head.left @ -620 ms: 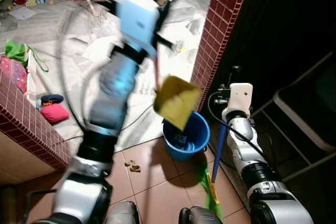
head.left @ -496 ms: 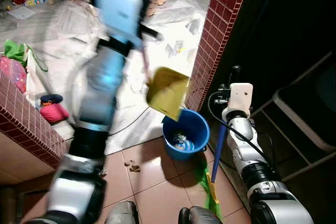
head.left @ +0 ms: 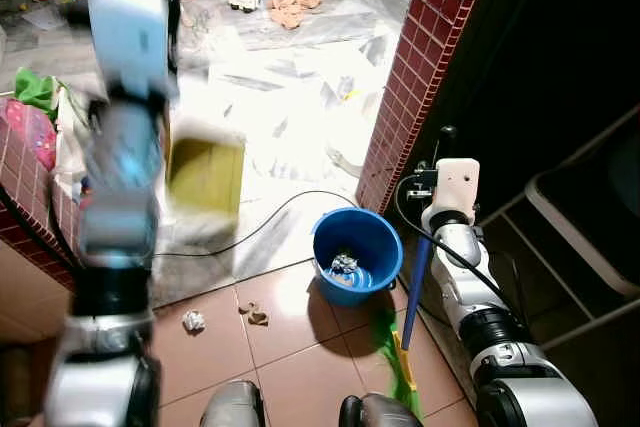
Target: Sweep floor
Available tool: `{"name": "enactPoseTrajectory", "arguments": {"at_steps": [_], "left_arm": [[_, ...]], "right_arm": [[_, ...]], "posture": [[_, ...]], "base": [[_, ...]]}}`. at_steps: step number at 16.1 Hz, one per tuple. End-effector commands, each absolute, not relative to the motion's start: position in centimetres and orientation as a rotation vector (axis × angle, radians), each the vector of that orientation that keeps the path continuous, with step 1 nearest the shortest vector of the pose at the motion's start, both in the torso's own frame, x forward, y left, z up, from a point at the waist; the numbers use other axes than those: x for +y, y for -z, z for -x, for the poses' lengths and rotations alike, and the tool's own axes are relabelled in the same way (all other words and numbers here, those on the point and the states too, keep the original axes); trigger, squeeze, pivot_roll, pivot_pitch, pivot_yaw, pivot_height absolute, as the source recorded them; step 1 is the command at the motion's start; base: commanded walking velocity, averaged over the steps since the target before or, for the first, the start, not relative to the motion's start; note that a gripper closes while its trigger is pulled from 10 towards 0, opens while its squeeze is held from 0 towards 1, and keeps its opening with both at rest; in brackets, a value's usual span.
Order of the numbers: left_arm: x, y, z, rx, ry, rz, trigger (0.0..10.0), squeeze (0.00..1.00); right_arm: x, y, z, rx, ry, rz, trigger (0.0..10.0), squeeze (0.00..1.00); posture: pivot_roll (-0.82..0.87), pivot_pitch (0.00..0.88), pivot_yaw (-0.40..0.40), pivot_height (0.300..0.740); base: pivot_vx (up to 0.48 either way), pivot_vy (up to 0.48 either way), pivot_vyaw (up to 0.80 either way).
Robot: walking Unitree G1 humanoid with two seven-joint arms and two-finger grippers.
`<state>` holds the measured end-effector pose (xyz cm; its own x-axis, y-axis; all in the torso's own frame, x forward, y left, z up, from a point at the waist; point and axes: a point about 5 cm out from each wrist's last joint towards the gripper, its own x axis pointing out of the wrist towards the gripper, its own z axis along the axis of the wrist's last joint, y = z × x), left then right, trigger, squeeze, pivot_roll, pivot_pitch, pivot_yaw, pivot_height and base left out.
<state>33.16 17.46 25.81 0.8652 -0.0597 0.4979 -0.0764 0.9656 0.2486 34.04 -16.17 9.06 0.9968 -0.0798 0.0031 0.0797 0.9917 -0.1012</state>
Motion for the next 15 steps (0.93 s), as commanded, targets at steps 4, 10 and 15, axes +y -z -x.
{"name": "enactPoseTrajectory", "arguments": {"at_steps": [4, 10, 15], "left_arm": [[17.5, -20.5, -32.5, -0.349, -0.092, 0.015, 10.0, 0.00], [16.9, -18.0, -31.4, -0.266, -0.127, 0.028, 10.0, 0.00], [16.9, -17.0, -29.9, -0.215, -0.171, 0.022, 10.0, 0.00]], "right_arm": [[-15.9, -9.7, -34.3, -0.029, 0.065, 0.095, 10.0, 0.00], [-14.1, -9.4, -34.4, -0.005, -0.102, 0.039, 10.0, 0.00], [-13.4, -9.3, -34.3, 0.007, -0.157, 0.010, 10.0, 0.00]], "posture": [[0.02, 0.061, -0.043, 0.740], [0.03, 0.067, -0.044, 0.740], [0.03, 0.072, -0.043, 0.740]], "base": [[0.000, 0.000, 0.00], [0.000, 0.000, 0.00], [0.000, 0.000, 0.00]]}}
